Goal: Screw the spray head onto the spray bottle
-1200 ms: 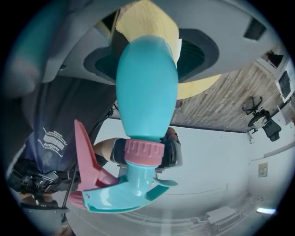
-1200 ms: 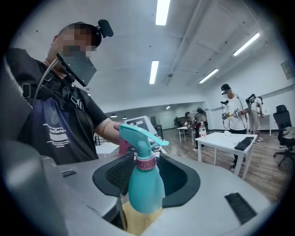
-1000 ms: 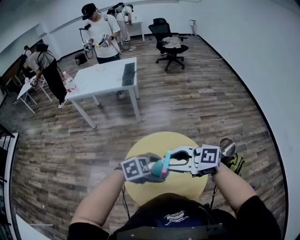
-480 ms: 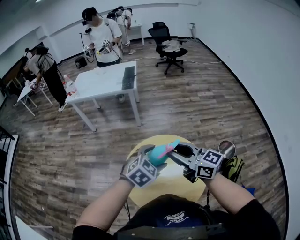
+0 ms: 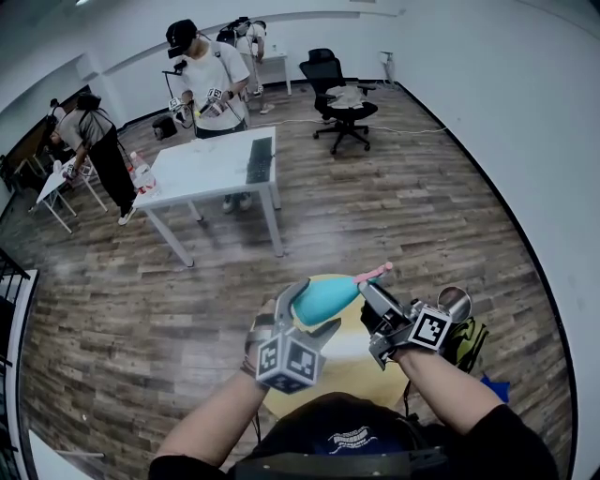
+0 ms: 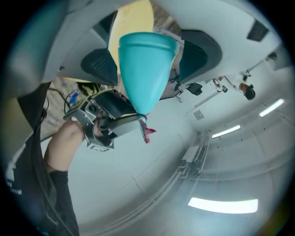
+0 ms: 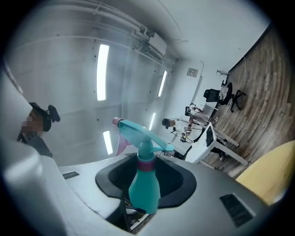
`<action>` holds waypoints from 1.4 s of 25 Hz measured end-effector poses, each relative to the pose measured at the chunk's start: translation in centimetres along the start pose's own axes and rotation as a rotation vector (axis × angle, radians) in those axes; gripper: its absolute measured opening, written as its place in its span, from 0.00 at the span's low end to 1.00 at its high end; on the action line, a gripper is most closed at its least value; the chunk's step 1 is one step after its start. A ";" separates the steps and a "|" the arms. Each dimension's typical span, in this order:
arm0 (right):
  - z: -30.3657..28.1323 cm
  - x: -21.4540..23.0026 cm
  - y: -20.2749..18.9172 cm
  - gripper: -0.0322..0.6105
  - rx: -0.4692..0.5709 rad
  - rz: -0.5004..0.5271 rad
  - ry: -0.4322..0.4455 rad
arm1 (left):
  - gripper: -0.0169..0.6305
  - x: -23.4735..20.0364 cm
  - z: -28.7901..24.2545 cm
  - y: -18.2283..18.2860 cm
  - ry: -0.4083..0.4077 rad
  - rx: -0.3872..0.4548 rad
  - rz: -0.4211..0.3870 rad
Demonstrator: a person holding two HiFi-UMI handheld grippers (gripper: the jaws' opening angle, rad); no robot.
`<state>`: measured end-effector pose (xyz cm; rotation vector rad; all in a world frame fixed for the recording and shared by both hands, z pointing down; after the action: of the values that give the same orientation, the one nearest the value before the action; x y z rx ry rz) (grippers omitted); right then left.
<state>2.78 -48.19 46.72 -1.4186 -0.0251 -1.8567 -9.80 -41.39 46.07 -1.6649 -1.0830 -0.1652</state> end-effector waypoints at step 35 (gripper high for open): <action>0.4 -3.0 -1.3 0.29 -0.007 -0.225 0.140 | 0.73 -0.3 5.0 -0.1 -0.193 0.387 0.151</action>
<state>2.55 -45.45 44.88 -1.3315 -0.1126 -2.1392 -12.05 -37.44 43.95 -1.4222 -1.0487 0.2924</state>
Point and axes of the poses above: the fingertips, and each gripper's own axes: z backward along the fingers, x to its right, y out of its top, the point moved 5 cm from there along z, backward along the fingers, and after that the axes turned 7 degrees about -z, right-handed, at the moved point
